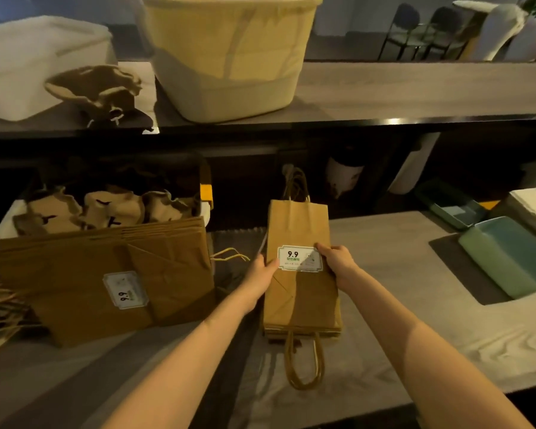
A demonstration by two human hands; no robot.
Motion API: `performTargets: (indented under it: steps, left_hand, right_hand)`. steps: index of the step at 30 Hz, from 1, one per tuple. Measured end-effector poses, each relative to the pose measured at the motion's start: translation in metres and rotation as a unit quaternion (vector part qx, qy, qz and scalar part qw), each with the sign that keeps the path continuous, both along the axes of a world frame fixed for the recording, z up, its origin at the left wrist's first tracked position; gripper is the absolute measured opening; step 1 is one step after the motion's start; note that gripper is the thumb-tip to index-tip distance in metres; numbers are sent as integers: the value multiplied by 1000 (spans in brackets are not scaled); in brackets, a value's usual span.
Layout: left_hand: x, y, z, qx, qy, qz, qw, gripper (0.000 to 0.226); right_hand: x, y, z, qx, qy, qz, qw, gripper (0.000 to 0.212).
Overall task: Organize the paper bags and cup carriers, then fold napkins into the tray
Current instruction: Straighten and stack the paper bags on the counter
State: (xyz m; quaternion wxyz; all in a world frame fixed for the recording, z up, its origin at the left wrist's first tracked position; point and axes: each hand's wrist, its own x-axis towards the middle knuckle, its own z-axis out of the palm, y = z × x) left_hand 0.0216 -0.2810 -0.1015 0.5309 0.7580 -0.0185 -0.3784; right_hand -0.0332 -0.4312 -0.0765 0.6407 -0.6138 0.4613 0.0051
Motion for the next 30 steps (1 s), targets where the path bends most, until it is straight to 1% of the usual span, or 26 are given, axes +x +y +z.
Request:
performTargets:
  steps: [2, 4, 6, 8, 10, 13, 16, 17, 19, 21, 24, 27, 30]
  left_hand:
    - [0, -8, -4, 9, 13, 24, 1000, 59]
    - [-3, -16, -1, 20, 20, 47, 999, 50]
    - [-4, -24, -5, 32, 35, 58, 997, 49]
    - [-5, -29, -11, 41, 38, 62, 997, 57]
    - [-5, -32, -19, 48, 50, 69, 995, 64]
    - [-5, -36, -26, 52, 71, 89, 992, 79]
    - [-6, -43, -28, 60, 65, 101, 991, 90]
    - [-5, -45, -29, 57, 70, 109, 990, 89]
    - [-3, -47, -29, 53, 79, 118, 989, 74]
    - [1, -44, -30, 51, 89, 108, 989, 60]
    - [3, -41, -32, 49, 77, 90, 992, 45]
    - [1, -46, -28, 50, 57, 90, 993, 45]
    - [2, -49, -30, 63, 51, 104, 991, 53]
  right_hand:
    - [6, -8, -6, 8, 13, 18, 1000, 36]
    - [11, -17, -13, 2, 29, 39, 999, 37]
    - [12, -26, -19, -9, 46, 64, 997, 38]
    - [10, -34, -25, -35, 54, 82, 995, 34]
    - [5, -41, -29, -62, 44, 88, 993, 25]
    - [-2, -52, -34, -64, 14, 96, 993, 26]
    - [-10, -62, -41, -76, 12, 93, 993, 18]
    - [-11, -65, -43, -88, 9, 82, 993, 20]
    - [-14, -71, -47, -103, 0, 48, 994, 22]
    - [-16, -76, -49, -104, -7, 19, 994, 19]
    - [-19, -83, -47, -96, -19, 2, 995, 15]
    - [-22, -93, -41, -75, -31, -7, 997, 10]
    - [-25, -101, -39, -44, -23, -9, 999, 19]
